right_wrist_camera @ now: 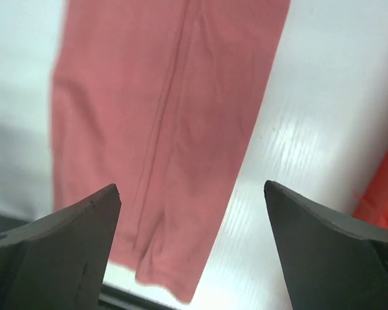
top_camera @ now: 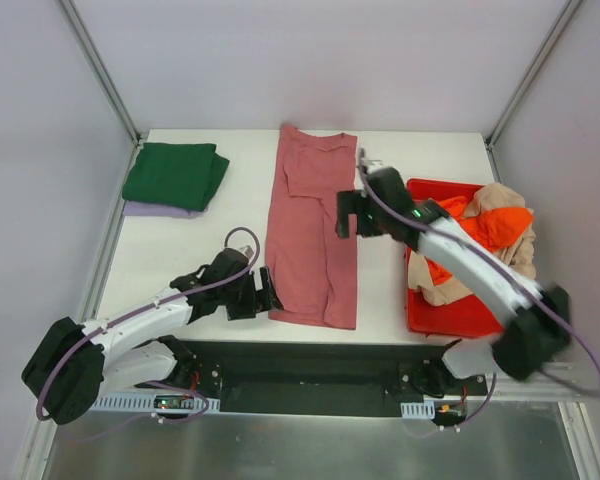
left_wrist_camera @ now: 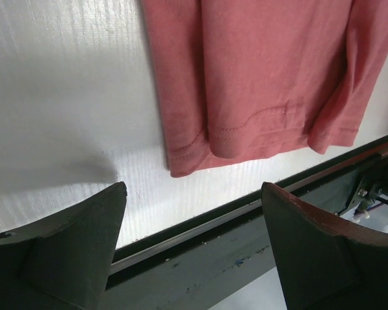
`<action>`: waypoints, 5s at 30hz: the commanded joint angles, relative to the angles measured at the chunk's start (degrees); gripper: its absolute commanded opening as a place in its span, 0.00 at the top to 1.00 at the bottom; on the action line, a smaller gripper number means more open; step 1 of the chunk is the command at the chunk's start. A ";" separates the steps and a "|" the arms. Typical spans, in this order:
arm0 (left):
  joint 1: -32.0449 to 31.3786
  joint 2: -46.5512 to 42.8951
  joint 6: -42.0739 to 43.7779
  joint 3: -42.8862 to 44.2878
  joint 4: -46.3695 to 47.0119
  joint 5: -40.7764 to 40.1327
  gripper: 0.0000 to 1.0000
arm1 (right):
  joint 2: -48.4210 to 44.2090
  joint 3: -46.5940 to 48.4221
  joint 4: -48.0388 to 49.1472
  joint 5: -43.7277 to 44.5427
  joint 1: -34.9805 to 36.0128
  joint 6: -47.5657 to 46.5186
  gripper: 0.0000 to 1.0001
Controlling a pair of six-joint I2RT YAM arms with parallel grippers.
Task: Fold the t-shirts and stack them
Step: Rotate the tshirt 90 degrees, then grab the bottom of the folded rectangular tshirt with both arms, then fold the folded rectangular tshirt in 1/3 of the way
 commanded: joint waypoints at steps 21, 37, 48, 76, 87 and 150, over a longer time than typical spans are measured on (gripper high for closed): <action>-0.44 -5.43 -3.41 -1.42 -1.94 -8.61 0.37 | -28.17 -36.86 20.14 2.78 20.53 14.50 0.04; -0.79 11.71 -3.06 3.86 2.72 -3.86 0.55 | -33.80 -47.15 15.32 7.99 20.53 25.76 0.04; -1.58 16.63 -2.19 3.77 2.46 -3.86 1.00 | -31.16 -45.74 12.68 6.59 20.53 25.67 0.04; -2.46 -1.12 -5.96 -7.12 3.42 -2.19 1.00 | -27.03 -52.51 17.25 -11.35 21.76 36.31 0.46; -2.99 -0.69 -7.19 -8.27 6.41 -1.40 1.00 | -28.08 -53.39 15.58 -8.72 25.63 40.61 0.62; 15.12 28.22 13.02 39.88 -2.03 -7.38 1.00 | -6.21 -10.42 18.30 0.43 -1.08 0.72 0.99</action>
